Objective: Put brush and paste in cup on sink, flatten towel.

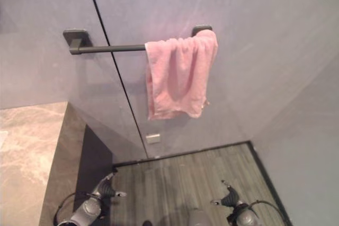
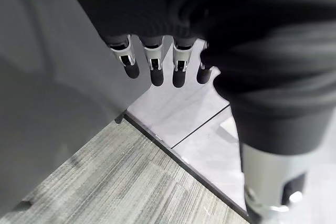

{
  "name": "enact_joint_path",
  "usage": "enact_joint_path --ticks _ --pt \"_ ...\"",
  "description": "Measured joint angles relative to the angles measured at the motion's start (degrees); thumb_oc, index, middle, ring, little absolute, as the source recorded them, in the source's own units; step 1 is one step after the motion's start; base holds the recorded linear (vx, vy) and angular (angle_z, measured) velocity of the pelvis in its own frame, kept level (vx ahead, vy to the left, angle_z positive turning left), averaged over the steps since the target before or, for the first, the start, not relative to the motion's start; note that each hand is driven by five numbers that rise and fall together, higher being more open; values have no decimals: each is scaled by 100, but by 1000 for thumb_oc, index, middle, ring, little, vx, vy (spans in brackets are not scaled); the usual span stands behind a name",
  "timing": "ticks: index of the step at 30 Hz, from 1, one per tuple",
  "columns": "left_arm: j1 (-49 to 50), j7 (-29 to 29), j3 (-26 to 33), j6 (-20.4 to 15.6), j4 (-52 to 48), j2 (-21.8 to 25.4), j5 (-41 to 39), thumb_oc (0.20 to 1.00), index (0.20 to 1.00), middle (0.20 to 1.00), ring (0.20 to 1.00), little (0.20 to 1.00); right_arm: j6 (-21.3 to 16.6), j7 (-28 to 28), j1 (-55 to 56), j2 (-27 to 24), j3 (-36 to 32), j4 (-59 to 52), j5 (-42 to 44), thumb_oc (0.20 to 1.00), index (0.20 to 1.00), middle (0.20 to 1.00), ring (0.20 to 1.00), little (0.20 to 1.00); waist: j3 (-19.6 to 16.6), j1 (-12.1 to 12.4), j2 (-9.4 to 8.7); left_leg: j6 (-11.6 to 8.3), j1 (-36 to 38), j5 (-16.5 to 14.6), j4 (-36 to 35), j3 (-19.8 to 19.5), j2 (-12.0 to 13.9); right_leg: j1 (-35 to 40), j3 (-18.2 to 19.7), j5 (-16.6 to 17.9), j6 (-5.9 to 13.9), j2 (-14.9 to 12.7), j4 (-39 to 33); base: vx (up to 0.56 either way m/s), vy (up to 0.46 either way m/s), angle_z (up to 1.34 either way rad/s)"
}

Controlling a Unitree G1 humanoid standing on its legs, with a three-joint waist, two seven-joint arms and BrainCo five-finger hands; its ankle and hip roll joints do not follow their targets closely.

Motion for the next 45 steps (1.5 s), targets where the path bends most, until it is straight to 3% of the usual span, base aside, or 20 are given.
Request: enact_joint_path --ticks 3,4,6,11,17,22,32,45 --pt "162 -35 -9 -39 -447 23 0 1000 1000 1000 1000 1000 -4 -9 97 -65 -33 -207 117 1000 1000 1000 1000 1000 -53 -77 -135 -73 164 11 -1 -265 -5 340 345 698 35 -42 -512 72 -82 61" --pt "185 -34 -3 -47 -483 31 0 1000 1000 1000 1000 1000 -5 -9 99 -66 -34 -217 118 1000 1000 1000 1000 1000 -67 -62 -157 -93 194 -5 -3 -277 -8 393 354 765 36 -44 -545 74 -69 10" --pt "448 -50 78 -50 -834 -3 -11 1000 1000 1000 1000 1000 -35 -27 -13 -203 -216 -530 226 1000 1000 1000 1000 1000 -202 100 106 -387 274 -103 -30 -233 354 740 314 806 -185 294 -1086 118 -111 -13" --pt "533 -128 234 -123 -1570 9 -60 1000 1000 1000 1000 1000 -54 -224 -50 -669 -811 -866 503 1000 1000 1000 1000 1000 -296 141 288 -498 282 -87 -25 -344 647 828 144 724 -347 592 -1106 69 -61 10" --pt "515 -315 431 -113 -2544 101 -252 1000 1000 1000 1000 1000 -51 -224 -29 -780 -1138 -1264 872 1000 1000 1000 1000 1000 -329 127 260 -545 284 -99 -30 -386 668 867 57 715 -362 580 -1106 28 -26 5" --pt "417 -456 584 -171 -3433 557 -665 1000 1000 1000 1000 1000 -66 -201 -215 -835 -1213 -1689 1247 1000 1000 1000 1000 1000 -369 136 207 -543 275 -100 -29 -385 630 854 65 721 -353 542 -1107 0 0 0" --pt "-595 -540 519 -253 -3582 460 -2010 1000 1000 1000 1000 1000 -48 -206 -1937 -1034 -843 -1680 1641 1000 1000 1000 1000 1000 -401 162 231 -573 288 -72 -1 -349 569 816 103 804 -368 495 -1106 0 0 -1" --pt "-1435 -725 -122 -247 -3104 217 -3015 1000 1000 1000 1000 1000 -14 19 -2579 -938 -59 -1536 2674 1000 1000 1000 1000 1000 -476 115 360 -570 361 -76 -4 -206 548 805 240 815 -339 497 -1107 2 3 -5"
